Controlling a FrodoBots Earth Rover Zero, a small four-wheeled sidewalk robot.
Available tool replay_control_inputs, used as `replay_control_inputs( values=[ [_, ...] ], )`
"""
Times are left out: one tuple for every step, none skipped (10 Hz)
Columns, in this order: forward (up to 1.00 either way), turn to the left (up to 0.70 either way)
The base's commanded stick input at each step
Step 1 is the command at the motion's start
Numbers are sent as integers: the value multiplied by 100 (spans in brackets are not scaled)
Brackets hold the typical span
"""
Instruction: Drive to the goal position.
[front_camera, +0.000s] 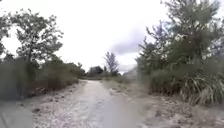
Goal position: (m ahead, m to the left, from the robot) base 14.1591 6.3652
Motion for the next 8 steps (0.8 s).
replay_control_inputs(
  values=[
    [60, 0],
    [60, 0],
    [60, 0],
    [60, 0],
    [60, 0],
    [60, 0],
    [60, 0],
    [60, 0]
  ],
)
